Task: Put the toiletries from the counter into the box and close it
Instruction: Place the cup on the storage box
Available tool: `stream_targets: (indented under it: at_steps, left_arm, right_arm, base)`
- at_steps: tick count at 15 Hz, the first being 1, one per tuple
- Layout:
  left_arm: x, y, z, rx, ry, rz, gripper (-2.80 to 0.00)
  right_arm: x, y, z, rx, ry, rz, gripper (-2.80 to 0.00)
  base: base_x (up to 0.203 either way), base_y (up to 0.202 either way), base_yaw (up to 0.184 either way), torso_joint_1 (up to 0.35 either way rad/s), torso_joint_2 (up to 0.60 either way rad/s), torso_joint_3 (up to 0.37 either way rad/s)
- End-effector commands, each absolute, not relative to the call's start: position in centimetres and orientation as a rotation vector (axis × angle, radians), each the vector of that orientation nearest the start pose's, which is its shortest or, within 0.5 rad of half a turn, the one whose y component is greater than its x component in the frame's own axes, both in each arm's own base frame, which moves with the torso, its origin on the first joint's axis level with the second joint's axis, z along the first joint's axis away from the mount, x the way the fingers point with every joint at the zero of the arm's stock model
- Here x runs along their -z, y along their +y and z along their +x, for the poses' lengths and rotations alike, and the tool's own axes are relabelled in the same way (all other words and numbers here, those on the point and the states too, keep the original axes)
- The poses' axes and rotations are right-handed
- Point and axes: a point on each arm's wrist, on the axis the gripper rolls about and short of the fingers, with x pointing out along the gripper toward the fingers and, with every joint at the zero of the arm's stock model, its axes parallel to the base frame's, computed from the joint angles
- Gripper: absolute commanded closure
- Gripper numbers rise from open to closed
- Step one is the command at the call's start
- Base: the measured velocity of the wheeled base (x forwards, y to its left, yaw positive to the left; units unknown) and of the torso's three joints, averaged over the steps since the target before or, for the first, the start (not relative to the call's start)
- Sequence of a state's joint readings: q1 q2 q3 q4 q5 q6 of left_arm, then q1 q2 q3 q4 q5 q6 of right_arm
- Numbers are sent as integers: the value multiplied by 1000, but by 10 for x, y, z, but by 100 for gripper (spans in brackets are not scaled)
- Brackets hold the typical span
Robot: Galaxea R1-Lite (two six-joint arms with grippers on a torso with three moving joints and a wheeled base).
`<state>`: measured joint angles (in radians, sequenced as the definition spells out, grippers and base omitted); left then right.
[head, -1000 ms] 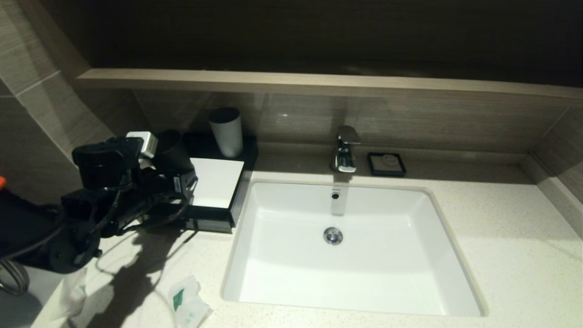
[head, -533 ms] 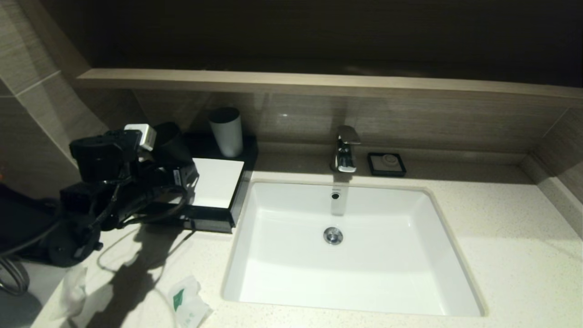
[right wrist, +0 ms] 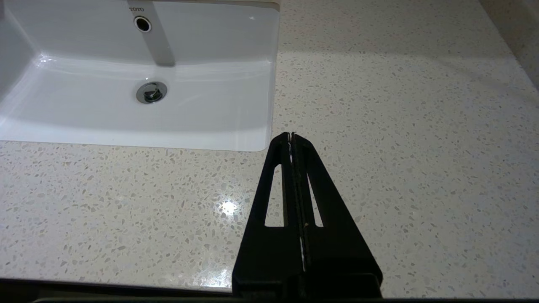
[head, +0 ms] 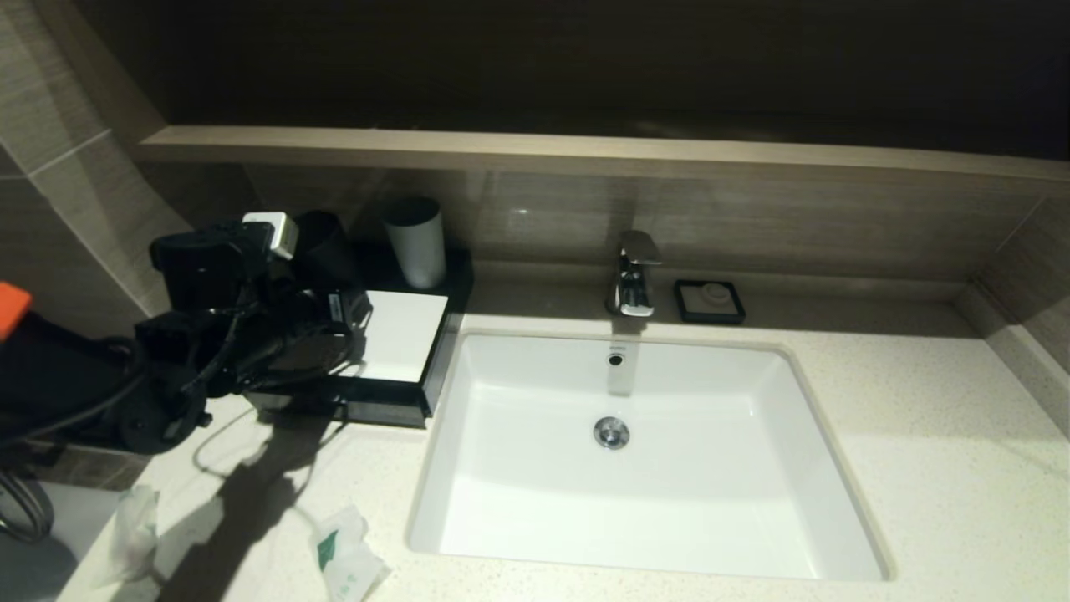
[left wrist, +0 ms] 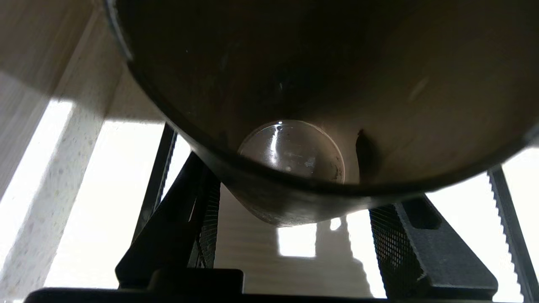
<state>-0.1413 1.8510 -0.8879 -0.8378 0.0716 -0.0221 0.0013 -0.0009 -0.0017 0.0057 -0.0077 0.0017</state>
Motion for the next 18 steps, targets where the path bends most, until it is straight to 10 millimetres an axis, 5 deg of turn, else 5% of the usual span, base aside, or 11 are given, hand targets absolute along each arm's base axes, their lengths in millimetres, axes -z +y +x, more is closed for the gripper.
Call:
stream_targets:
  at_steps: [1,18]
  left_arm:
    - [-176,-48,353,68,122,-10,0]
    - [-179,-48,384,54,115,-5,0]
  right_arm:
    - [-75,0,-23,6,5,2,0]
    - [-75,0,-23,6,5,2,0]
  base:
    - [0,0,0,0,0,0]
    - [0,0,0,0,0,0]
